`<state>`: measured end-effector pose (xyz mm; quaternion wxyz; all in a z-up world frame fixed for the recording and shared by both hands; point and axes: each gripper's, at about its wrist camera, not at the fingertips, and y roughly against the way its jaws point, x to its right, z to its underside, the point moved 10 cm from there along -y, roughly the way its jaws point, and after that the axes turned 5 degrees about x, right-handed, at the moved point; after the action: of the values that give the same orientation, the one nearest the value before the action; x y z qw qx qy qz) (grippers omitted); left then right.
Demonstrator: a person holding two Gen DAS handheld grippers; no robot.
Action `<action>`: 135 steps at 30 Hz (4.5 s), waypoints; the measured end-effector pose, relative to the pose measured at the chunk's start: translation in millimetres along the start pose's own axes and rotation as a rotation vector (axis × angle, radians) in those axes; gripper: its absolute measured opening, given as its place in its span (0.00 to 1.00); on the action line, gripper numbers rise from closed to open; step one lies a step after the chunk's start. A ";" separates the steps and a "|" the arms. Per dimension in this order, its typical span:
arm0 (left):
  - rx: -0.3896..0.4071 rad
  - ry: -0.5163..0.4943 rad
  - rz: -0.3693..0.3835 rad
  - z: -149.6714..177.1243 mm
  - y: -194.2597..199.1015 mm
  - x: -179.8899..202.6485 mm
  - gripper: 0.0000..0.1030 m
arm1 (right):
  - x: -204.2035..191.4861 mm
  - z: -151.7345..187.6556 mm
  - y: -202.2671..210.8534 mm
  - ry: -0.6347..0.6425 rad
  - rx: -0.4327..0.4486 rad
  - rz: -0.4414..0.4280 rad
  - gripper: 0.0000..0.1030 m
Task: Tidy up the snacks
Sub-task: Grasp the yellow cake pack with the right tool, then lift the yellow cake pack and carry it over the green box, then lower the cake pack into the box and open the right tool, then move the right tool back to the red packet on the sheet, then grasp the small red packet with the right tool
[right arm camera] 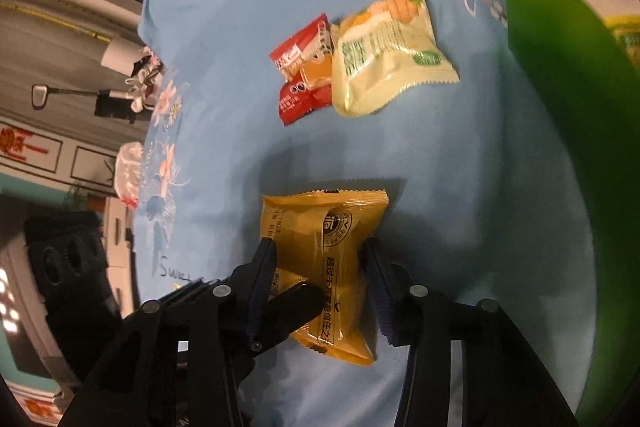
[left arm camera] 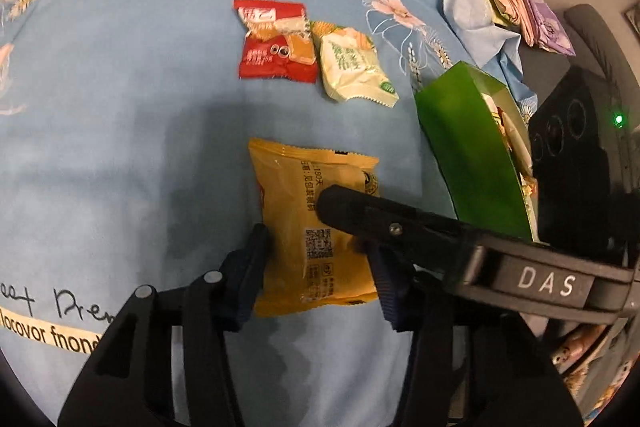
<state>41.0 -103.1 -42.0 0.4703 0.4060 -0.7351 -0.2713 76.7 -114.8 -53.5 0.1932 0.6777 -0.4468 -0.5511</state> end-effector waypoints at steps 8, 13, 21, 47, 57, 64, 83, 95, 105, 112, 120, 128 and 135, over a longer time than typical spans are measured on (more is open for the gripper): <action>0.162 -0.069 0.030 -20.3 21.3 31.6 0.45 | -11.1 -17.1 46.4 0.074 0.146 0.020 0.44; 0.255 -0.132 0.066 -34.8 33.3 65.9 0.45 | -17.0 -30.9 85.8 0.113 0.258 0.031 0.44; 0.299 -0.225 0.145 -52.1 25.9 126.1 0.45 | 5.2 -49.4 143.6 0.096 0.405 0.060 0.44; 0.169 -0.233 0.152 -55.7 -51.8 192.1 0.42 | 113.9 -79.2 161.1 -0.125 0.401 0.106 0.44; 0.110 -0.198 0.172 -50.5 -68.5 197.8 0.44 | 135.5 -78.0 159.1 -0.180 0.390 0.145 0.44; 0.108 -0.191 0.157 -52.0 -70.7 195.1 0.44 | 138.7 -79.8 154.9 -0.192 0.386 0.156 0.44; 0.147 -0.208 0.148 -58.3 -50.2 187.2 0.61 | 127.8 -86.4 167.9 -0.131 0.460 0.200 0.48; 0.289 -0.096 -0.047 -90.3 24.2 86.0 0.84 | 55.3 -91.0 173.0 0.036 0.523 0.099 0.64; 0.260 0.084 -0.139 -120.6 7.7 -19.0 0.84 | -27.6 -126.5 76.6 0.060 0.264 -0.057 0.65; 0.173 0.189 -0.044 -125.3 -34.0 -42.8 0.72 | -35.8 -133.3 -16.0 0.035 0.065 -0.025 0.63; 0.153 0.174 0.001 -127.1 -60.1 -40.2 0.55 | -14.0 -132.3 -56.7 0.007 -0.002 0.049 0.57; 0.160 0.110 -0.027 -125.4 -65.9 -37.1 0.30 | -12.8 -128.0 -68.5 0.016 -0.015 0.054 0.36; 0.215 0.035 -0.057 -121.0 -34.9 -15.5 0.29 | -22.7 -118.8 -34.5 0.018 0.037 0.004 0.33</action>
<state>166.8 -110.2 -26.9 0.4290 0.4794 -0.7398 -0.1970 199.6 -105.4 -28.7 0.1855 0.6854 -0.4564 -0.5361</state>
